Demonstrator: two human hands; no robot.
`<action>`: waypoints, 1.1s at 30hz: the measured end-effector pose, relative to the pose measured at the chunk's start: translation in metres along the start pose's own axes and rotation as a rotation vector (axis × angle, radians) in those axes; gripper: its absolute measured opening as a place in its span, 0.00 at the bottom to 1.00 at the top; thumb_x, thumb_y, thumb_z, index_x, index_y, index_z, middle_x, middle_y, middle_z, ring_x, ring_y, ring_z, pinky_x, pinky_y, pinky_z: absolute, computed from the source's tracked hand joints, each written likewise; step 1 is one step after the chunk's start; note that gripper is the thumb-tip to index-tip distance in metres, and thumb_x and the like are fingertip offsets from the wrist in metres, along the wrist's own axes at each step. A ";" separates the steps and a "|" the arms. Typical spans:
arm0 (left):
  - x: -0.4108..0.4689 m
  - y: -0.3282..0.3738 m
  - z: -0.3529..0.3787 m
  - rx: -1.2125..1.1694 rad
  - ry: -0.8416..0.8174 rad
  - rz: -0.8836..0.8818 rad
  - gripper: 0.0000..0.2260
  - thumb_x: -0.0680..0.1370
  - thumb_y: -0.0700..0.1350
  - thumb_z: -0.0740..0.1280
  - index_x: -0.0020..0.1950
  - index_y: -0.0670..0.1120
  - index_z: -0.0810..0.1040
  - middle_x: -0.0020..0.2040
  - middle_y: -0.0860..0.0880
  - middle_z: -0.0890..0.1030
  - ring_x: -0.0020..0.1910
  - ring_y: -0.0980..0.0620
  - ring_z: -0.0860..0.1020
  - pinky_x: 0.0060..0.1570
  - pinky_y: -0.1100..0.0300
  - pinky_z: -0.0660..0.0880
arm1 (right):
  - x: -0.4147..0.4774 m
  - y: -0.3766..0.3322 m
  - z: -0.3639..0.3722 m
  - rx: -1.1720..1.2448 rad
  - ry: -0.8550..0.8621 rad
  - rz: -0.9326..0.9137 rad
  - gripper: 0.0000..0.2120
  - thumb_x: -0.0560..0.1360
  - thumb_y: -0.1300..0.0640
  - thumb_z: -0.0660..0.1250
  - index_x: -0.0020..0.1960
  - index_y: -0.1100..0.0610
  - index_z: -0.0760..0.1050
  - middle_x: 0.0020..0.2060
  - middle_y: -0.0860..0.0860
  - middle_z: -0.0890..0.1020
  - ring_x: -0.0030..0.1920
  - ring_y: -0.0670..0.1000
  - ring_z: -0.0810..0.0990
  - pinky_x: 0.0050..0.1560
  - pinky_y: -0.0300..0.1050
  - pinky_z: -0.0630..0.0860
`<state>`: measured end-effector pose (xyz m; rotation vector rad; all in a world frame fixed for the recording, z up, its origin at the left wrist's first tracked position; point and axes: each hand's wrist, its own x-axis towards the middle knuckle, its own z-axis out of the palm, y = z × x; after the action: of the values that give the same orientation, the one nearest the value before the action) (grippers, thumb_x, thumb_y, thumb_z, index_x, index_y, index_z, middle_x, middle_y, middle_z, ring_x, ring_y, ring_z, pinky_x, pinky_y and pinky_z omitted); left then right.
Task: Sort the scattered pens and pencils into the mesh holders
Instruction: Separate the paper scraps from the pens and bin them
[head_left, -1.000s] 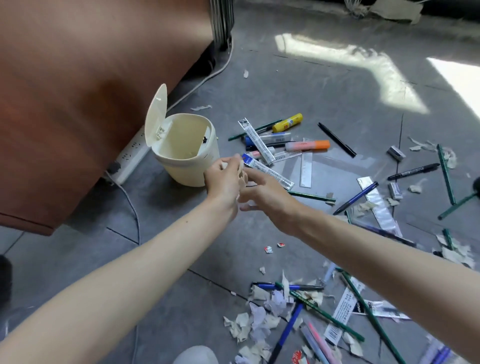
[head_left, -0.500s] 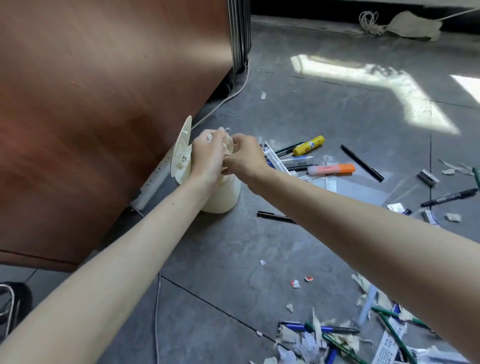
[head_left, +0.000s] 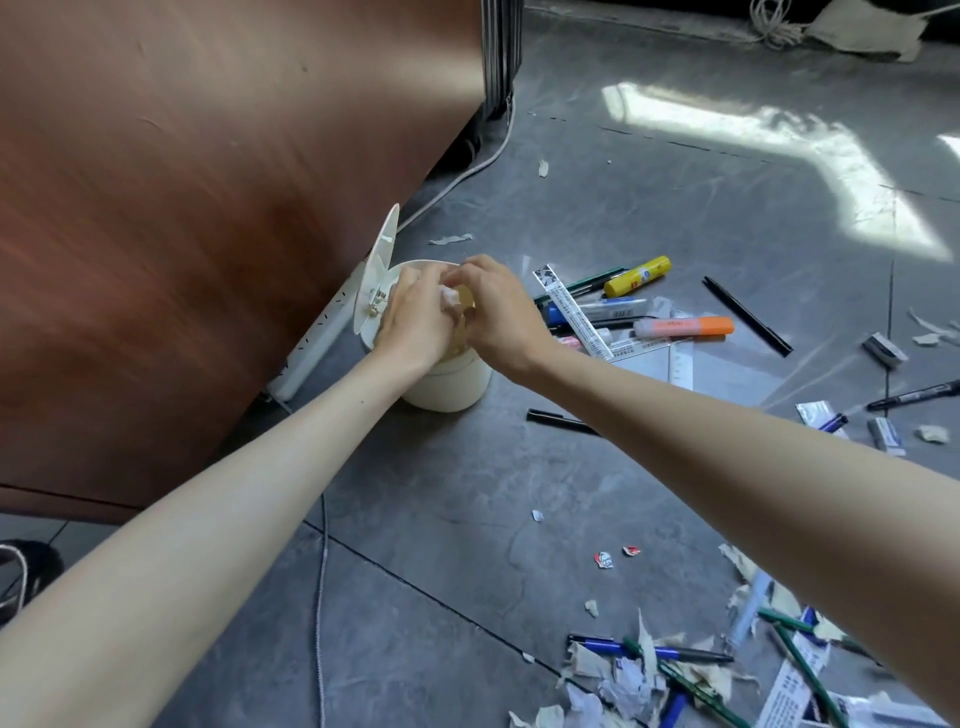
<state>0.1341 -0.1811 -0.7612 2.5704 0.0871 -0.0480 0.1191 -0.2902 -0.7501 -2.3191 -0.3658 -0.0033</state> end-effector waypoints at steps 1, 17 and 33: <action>-0.002 0.000 0.001 -0.006 0.003 -0.002 0.14 0.75 0.43 0.62 0.61 0.50 0.72 0.63 0.46 0.72 0.61 0.47 0.72 0.60 0.52 0.70 | -0.002 0.002 -0.001 -0.008 0.005 0.004 0.19 0.70 0.69 0.62 0.60 0.61 0.75 0.58 0.57 0.75 0.59 0.58 0.72 0.58 0.54 0.70; -0.082 0.030 0.064 0.192 0.106 0.553 0.19 0.70 0.33 0.61 0.60 0.40 0.75 0.71 0.40 0.68 0.71 0.42 0.63 0.69 0.44 0.58 | -0.108 0.084 -0.035 -0.156 -0.072 0.278 0.24 0.74 0.67 0.57 0.69 0.55 0.63 0.62 0.56 0.67 0.59 0.58 0.72 0.51 0.55 0.73; -0.087 0.182 0.172 0.480 -0.658 0.630 0.13 0.77 0.42 0.59 0.61 0.43 0.70 0.60 0.43 0.69 0.60 0.41 0.71 0.51 0.50 0.71 | -0.213 0.219 -0.128 -0.448 0.008 0.676 0.17 0.73 0.68 0.59 0.61 0.62 0.68 0.60 0.59 0.67 0.56 0.63 0.71 0.47 0.54 0.72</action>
<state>0.0578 -0.4318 -0.8035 2.7681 -1.0814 -0.7355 -0.0137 -0.5807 -0.8382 -2.7712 0.4849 0.2603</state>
